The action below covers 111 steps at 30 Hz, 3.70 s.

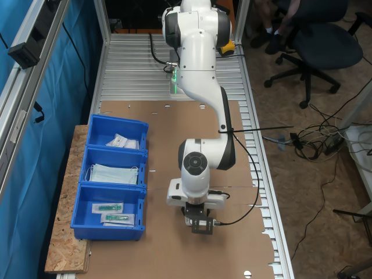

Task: Pick and place sorting task of medical equipment.

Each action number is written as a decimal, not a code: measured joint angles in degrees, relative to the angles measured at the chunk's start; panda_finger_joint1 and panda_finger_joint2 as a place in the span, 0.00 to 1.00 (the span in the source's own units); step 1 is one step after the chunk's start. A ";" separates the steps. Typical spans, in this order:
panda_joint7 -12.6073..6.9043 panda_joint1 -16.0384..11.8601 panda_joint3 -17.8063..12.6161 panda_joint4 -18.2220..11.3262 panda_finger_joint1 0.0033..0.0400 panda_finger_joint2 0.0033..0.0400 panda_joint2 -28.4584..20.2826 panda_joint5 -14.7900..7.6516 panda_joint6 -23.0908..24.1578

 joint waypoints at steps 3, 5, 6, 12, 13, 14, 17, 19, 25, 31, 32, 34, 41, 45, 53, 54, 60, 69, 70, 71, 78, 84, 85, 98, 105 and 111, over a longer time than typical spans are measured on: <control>0.00 -0.12 0.00 0.28 1.00 1.00 0.42 0.02 0.14; 0.00 -0.16 0.00 0.46 1.00 1.00 0.70 0.03 0.22; 0.00 -0.16 0.00 0.56 1.00 1.00 0.84 0.04 0.26; 0.00 -0.16 0.00 0.93 1.00 1.00 1.68 0.07 0.54; 0.00 -0.16 0.00 0.93 1.00 1.00 1.76 0.07 0.57; 0.00 -0.16 0.00 0.93 1.00 1.00 1.84 0.08 0.59; 0.00 -0.16 0.00 0.93 1.00 1.00 2.03 0.09 0.65; 0.00 -0.16 0.00 0.93 1.00 1.00 2.11 0.10 0.67; 0.00 -0.16 0.00 0.94 1.00 1.00 2.15 0.11 0.76; 0.00 -0.16 0.00 0.94 1.00 1.00 2.15 0.11 0.82; 0.00 -0.16 0.00 0.94 1.00 1.00 2.15 0.11 0.83; 0.00 -0.16 0.00 0.94 1.00 1.00 2.15 0.11 0.85; 0.00 -0.16 0.00 0.96 1.00 1.00 2.15 0.11 0.88; 0.00 -0.16 0.00 1.10 1.00 1.00 2.15 0.11 0.88; 0.00 -0.16 0.00 1.49 1.00 1.00 2.15 0.11 0.88; 0.00 -0.16 0.00 1.51 1.00 1.00 2.15 0.11 0.88; 0.00 -0.16 0.00 1.54 0.70 0.70 2.15 0.11 0.88; 0.00 -0.16 0.00 1.54 0.25 0.25 2.15 0.11 0.88; 0.00 -0.16 0.00 1.54 0.25 0.25 2.15 0.11 0.88; 0.00 -0.16 0.00 1.53 0.25 0.25 2.12 0.11 0.88; 0.00 -0.15 -0.07 0.61 0.08 0.08 0.25 0.11 -0.38; 0.00 -0.11 -0.69 -2.00 0.08 0.08 -4.89 0.11 -4.69; 0.00 -0.11 -0.87 -2.55 0.08 0.08 -6.04 0.11 -5.60; 0.00 -0.19 -4.80 -10.96 0.08 0.08 -23.25 0.11 -16.03; 0.00 -1.53 -8.55 -16.78 0.08 0.08 -31.24 0.11 -19.28; 0.00 -4.17 -12.24 -19.81 0.08 0.08 -33.93 0.11 -20.86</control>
